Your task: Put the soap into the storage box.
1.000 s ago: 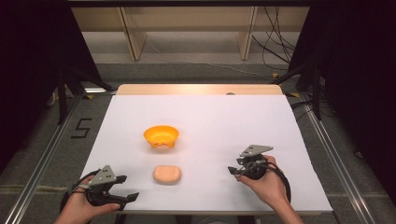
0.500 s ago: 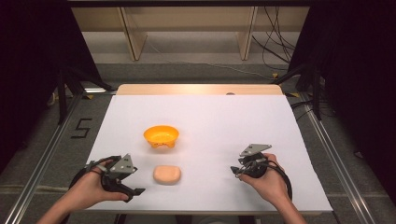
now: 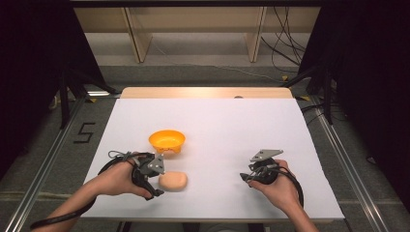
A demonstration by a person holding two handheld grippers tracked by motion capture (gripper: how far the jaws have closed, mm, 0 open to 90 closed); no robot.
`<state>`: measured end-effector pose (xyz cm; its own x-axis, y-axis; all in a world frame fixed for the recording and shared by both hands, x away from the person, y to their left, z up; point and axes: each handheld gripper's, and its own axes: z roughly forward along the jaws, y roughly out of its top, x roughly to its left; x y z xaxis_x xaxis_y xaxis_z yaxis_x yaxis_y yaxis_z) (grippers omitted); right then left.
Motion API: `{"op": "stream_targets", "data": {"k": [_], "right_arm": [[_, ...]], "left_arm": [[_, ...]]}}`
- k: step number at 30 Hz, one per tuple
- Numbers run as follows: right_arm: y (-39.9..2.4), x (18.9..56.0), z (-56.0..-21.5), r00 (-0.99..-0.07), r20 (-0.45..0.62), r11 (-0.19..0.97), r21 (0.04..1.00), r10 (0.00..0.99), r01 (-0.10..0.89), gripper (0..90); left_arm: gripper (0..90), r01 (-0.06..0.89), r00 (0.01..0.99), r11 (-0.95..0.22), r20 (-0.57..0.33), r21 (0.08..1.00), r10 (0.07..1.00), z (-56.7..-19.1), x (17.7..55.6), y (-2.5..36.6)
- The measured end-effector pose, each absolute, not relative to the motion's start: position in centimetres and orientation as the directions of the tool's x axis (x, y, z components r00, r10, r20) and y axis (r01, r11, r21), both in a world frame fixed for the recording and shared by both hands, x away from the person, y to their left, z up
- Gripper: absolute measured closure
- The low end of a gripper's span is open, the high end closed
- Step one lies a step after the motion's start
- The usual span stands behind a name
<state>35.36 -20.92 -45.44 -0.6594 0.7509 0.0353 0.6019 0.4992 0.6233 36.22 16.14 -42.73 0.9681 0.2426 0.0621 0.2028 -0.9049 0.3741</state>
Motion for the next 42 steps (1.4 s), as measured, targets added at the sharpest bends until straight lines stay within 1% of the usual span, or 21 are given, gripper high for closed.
{"op": "stream_targets", "data": {"k": [1,6,7,8,13,15,16,19,21,28,31,34,36,38,42], "right_arm": [[-20.9,35.2,-45.5,-0.645,0.058,0.482,0.615,0.762,0.624,51.1],[-21.2,35.3,-45.7,-0.651,0.044,0.490,0.620,0.758,0.613,50.9],[-21.2,35.3,-45.7,-0.653,0.045,0.494,0.616,0.756,0.613,50.8],[-21.2,35.3,-45.7,-0.652,0.048,0.492,0.614,0.757,0.617,50.8],[-21.0,35.2,-45.8,-0.640,0.069,0.474,0.612,0.765,0.632,50.2],[-21.1,35.3,-45.9,-0.648,0.052,0.486,0.617,0.760,0.619,50.0],[-21.1,35.2,-45.8,-0.637,0.072,0.470,0.612,0.767,0.636,49.9],[-21.3,35.4,-45.8,-0.657,0.046,0.493,0.622,0.752,0.608,49.9],[-21.3,35.4,-45.8,-0.657,0.046,0.492,0.623,0.753,0.608,49.9],[-21.2,35.3,-45.8,-0.649,0.057,0.484,0.618,0.758,0.619,49.5],[-21.3,35.4,-45.8,-0.656,0.049,0.490,0.623,0.753,0.609,49.3],[-21.3,35.4,-45.9,-0.656,0.045,0.492,0.624,0.753,0.608,49.0],[-21.3,35.2,-45.8,-0.641,0.074,0.473,0.611,0.764,0.634,48.9],[-21.3,35.3,-45.8,-0.636,0.076,0.467,0.613,0.768,0.637,48.9],[-21.3,35.3,-45.9,-0.649,0.062,0.484,0.614,0.759,0.624,48.8]], "left_arm": [[23.7,0.199,0.969,-0.904,0.062,0.378,0.239,-42.8,36.4,15.8],[23.9,0.152,0.979,-0.928,0.075,0.341,0.188,-43.1,37.5,14.5],[23.9,0.167,0.978,-0.925,0.061,0.341,0.199,-43.2,37.5,14.4],[24.0,0.147,0.981,-0.931,0.070,0.333,0.180,-43.2,37.8,14.2],[24.1,0.133,0.986,-0.947,0.056,0.293,0.156,-43.5,38.2,13.4],[24.1,0.125,0.988,-0.953,0.053,0.276,0.145,-43.8,38.3,13.1],[24.1,0.116,0.989,-0.958,0.054,0.264,0.134,-43.9,38.4,13.0],[24.2,0.108,0.991,-0.964,0.056,0.243,0.125,-44.3,38.5,12.8],[24.2,0.102,0.992,-0.967,0.054,0.235,0.118,-44.5,38.6,12.6],[23.8,0.096,0.992,-0.971,0.056,0.220,0.111,-45.0,39.0,12.0],[24.0,0.094,0.993,-0.973,0.054,0.213,0.108,-45.2,39.1,11.7],[24.4,0.087,0.993,-0.978,0.058,0.192,0.100,-45.4,39.3,11.6],[24.6,0.095,0.993,-0.978,0.051,0.187,0.107,-45.6,39.2,11.5],[24.7,0.083,0.994,-0.981,0.052,0.178,0.093,-45.7,39.3,11.3],[26.3,0.079,0.995,-0.981,0.045,0.176,0.089,-45.7,39.3,11.0]]}}
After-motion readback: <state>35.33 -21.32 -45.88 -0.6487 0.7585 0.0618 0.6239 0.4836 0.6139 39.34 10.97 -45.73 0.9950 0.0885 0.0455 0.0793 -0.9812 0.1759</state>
